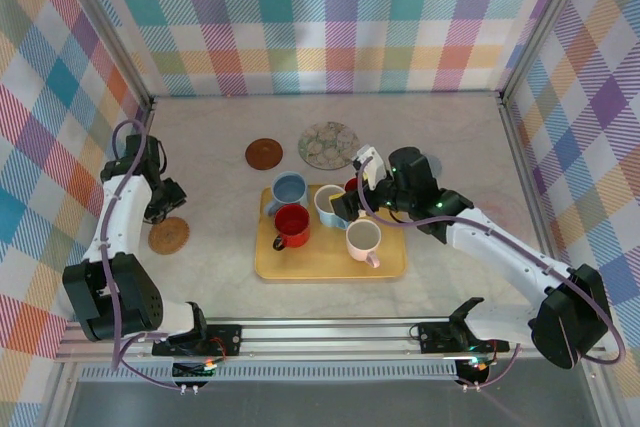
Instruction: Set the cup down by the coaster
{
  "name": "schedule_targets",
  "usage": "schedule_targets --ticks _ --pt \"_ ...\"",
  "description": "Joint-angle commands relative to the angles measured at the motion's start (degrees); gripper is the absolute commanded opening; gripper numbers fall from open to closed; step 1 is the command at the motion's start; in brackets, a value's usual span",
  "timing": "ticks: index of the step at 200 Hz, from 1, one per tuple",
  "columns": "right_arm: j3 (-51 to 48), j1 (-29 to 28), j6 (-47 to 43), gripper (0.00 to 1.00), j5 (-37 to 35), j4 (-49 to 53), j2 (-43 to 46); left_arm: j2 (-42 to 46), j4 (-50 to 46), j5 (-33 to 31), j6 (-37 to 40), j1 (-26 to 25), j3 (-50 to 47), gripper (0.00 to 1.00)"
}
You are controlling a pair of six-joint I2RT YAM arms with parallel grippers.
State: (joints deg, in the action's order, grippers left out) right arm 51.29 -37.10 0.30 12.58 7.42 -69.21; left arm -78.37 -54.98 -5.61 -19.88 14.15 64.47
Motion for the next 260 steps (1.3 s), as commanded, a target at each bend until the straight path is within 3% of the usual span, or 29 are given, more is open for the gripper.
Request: schedule_targets --ticks 1,28,53,76,131,186,251,260 --pt "-1.20 -1.07 2.19 0.99 1.55 -1.06 -1.04 -0.93 3.05 0.76 -1.27 2.15 -2.38 0.34" --pt "-1.02 -1.91 2.69 0.99 1.66 -1.89 -2.65 -3.14 6.87 1.39 -2.54 5.85 -5.03 0.25" --pt "-0.91 -2.27 2.50 0.99 1.32 -2.71 -3.81 -6.97 9.36 -0.36 -4.10 6.76 -6.10 0.08" --pt "-0.84 -2.44 2.01 0.99 0.96 -2.82 -4.50 -10.67 10.42 -0.71 -4.29 6.97 -6.35 0.00" --pt "-1.77 -2.45 2.40 0.99 -1.49 -3.18 -3.06 -15.72 9.80 -3.80 -2.30 7.17 -8.02 0.00" --pt "-2.26 -2.45 3.02 0.99 -2.45 -4.22 -2.95 -20.76 10.92 -0.06 -0.87 7.03 -5.57 0.00" --pt "-1.85 -2.45 3.04 0.99 -4.09 -5.03 -3.26 -28.66 10.37 1.04 2.29 2.79 3.71 0.00" --pt "-1.83 -2.45 3.04 0.99 -4.35 -5.03 -3.32 -29.60 10.50 0.90 2.47 0.20 5.17 0.00"
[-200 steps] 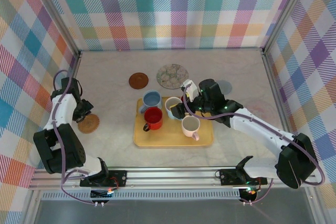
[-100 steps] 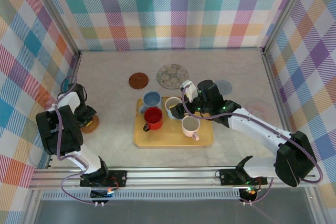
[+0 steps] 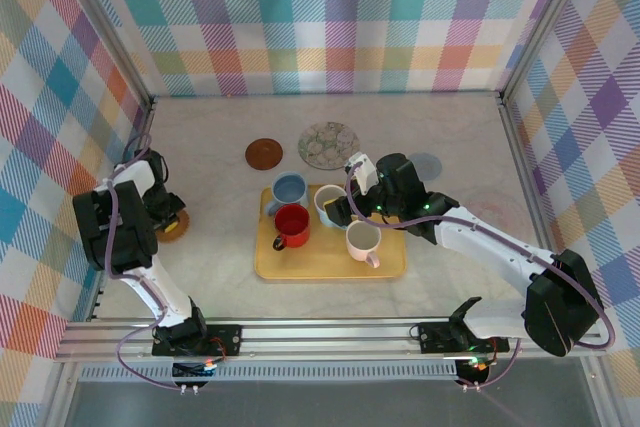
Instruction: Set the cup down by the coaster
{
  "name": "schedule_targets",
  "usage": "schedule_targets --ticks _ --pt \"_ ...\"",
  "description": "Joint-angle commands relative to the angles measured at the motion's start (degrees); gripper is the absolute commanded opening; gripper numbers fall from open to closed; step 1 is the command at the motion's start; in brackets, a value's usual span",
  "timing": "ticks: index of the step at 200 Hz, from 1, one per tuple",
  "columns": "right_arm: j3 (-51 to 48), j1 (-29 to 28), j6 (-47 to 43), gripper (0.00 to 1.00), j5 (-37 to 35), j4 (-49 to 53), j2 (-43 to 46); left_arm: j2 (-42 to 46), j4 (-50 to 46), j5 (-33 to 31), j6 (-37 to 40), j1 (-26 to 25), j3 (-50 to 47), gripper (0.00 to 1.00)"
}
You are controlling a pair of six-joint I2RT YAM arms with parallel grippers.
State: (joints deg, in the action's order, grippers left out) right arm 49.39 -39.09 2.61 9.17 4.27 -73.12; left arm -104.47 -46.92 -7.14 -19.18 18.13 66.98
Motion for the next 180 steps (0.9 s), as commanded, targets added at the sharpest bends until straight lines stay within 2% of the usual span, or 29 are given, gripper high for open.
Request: schedule_targets --ticks 1,56,129,180 --pt "0.04 -0.46 0.73 0.99 -0.97 -1.93 0.60 -3.61 2.44 2.46 1.77 -3.88 2.82 0.00" --pt "2.79 -0.42 1.61 0.99 -1.61 0.03 -0.42 -10.50 2.97 3.82 1.34 -10.26 12.37 0.00" --pt "2.38 -0.36 2.22 0.99 -2.58 -0.44 -1.22 -21.77 -0.30 6.76 2.40 -13.94 28.45 0.00" --pt "2.75 -0.40 2.31 0.99 -3.19 -1.06 -2.02 -26.50 -2.51 8.37 2.55 -15.91 35.58 0.00"
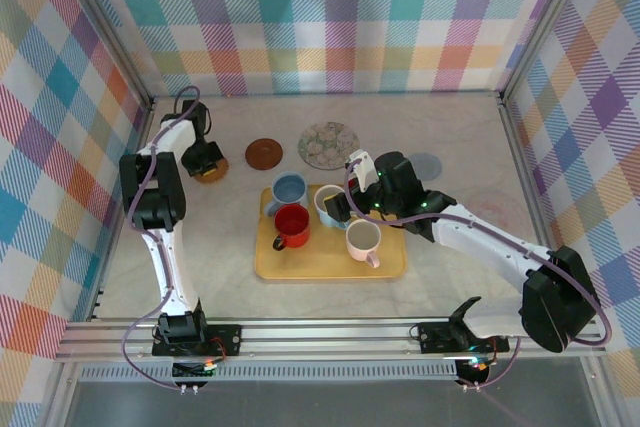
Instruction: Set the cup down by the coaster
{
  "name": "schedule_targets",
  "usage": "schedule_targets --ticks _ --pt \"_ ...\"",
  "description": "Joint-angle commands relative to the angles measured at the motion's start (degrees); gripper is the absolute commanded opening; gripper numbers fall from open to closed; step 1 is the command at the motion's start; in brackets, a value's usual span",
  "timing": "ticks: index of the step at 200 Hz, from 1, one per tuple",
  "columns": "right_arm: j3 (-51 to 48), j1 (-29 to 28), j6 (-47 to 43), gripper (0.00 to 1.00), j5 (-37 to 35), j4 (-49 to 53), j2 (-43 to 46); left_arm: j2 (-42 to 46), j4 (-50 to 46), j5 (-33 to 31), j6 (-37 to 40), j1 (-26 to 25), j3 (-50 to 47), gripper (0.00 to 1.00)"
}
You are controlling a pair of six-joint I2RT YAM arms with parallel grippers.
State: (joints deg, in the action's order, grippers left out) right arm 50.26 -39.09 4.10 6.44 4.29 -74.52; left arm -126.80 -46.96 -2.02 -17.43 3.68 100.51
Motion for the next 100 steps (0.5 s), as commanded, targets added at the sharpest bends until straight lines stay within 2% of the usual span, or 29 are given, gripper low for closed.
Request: schedule_targets --ticks 1,100 --pt "1.87 -0.39 0.82 0.99 -0.46 -1.06 -0.67 -4.20 -2.49 3.30 0.81 -1.47 2.14 0.00" --pt "1.38 -0.37 0.38 0.99 -1.86 -1.61 -1.15 -9.15 -6.43 3.27 1.17 -2.50 11.27 0.00"
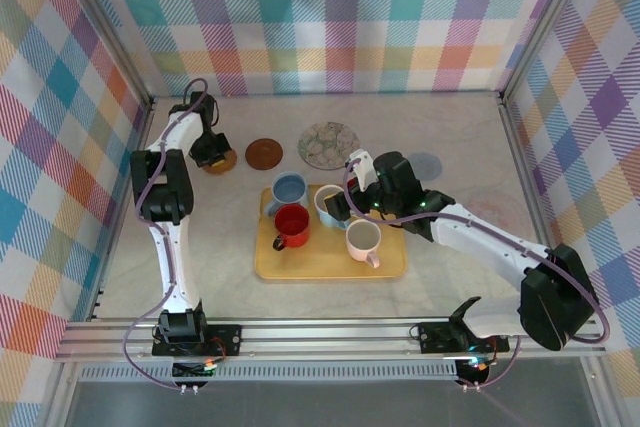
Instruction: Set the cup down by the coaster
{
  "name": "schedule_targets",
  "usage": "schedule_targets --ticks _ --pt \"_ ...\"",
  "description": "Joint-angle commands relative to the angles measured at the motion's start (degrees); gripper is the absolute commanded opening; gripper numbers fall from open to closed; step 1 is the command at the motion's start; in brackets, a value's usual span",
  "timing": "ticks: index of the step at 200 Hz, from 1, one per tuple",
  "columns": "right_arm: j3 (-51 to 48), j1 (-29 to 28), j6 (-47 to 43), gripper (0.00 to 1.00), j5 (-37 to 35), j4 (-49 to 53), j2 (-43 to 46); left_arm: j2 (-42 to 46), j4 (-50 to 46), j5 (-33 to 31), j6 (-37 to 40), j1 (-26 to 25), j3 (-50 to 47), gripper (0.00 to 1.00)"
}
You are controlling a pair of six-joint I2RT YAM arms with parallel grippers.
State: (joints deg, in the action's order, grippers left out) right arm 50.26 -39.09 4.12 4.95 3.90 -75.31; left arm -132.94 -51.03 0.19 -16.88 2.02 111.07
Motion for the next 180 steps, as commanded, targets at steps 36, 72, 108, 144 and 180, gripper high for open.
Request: schedule_targets --ticks 36,72,108,144,180 --pt "0.99 -0.36 0.48 0.99 -0.45 -1.44 -0.28 -1.78 -2.69 0.65 0.62 -0.79 0.32 0.07" --pt "1.07 -0.37 0.33 0.99 -0.62 -1.45 0.14 0.20 -2.68 -0.18 0.24 -0.79 0.19 0.16" --pt "0.85 -0.35 0.36 0.99 -1.22 -1.23 0.91 1.06 -2.50 2.08 0.36 -0.79 1.43 0.24" --pt "1.10 -0.31 0.43 0.99 -1.59 -0.41 1.59 3.22 -2.54 3.67 -0.07 -0.79 3.25 0.31" --pt "1.69 -0.29 -0.39 0.99 -1.64 0.63 2.65 6.45 -3.38 6.17 -0.19 -1.02 6.10 0.42"
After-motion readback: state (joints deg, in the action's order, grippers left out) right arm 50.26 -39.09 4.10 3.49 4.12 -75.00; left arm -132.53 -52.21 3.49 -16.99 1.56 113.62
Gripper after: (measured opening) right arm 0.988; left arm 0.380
